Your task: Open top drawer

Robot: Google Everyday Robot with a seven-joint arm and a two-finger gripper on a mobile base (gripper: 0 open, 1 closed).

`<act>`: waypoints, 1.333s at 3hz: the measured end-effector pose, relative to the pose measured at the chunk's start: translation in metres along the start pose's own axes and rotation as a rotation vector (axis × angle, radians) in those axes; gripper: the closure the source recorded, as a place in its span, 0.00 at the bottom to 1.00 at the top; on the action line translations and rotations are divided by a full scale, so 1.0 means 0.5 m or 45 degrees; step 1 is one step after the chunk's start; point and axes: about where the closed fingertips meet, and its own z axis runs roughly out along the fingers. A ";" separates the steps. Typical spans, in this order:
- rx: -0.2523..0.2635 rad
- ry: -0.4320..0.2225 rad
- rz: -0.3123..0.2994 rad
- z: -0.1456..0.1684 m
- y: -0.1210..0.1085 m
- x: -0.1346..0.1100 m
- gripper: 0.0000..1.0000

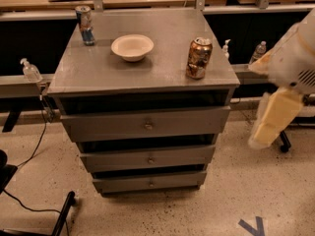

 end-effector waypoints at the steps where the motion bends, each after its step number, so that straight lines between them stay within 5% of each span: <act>1: -0.102 -0.176 0.054 0.105 0.083 -0.060 0.00; 2: -0.171 -0.284 0.067 0.163 0.137 -0.129 0.00; 3: -0.165 -0.279 0.069 0.159 0.133 -0.125 0.00; 4: -0.177 -0.264 -0.016 0.197 0.126 -0.155 0.00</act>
Offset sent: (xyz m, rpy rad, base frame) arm -0.0123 0.0311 -0.0365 0.1097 0.0340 -0.0046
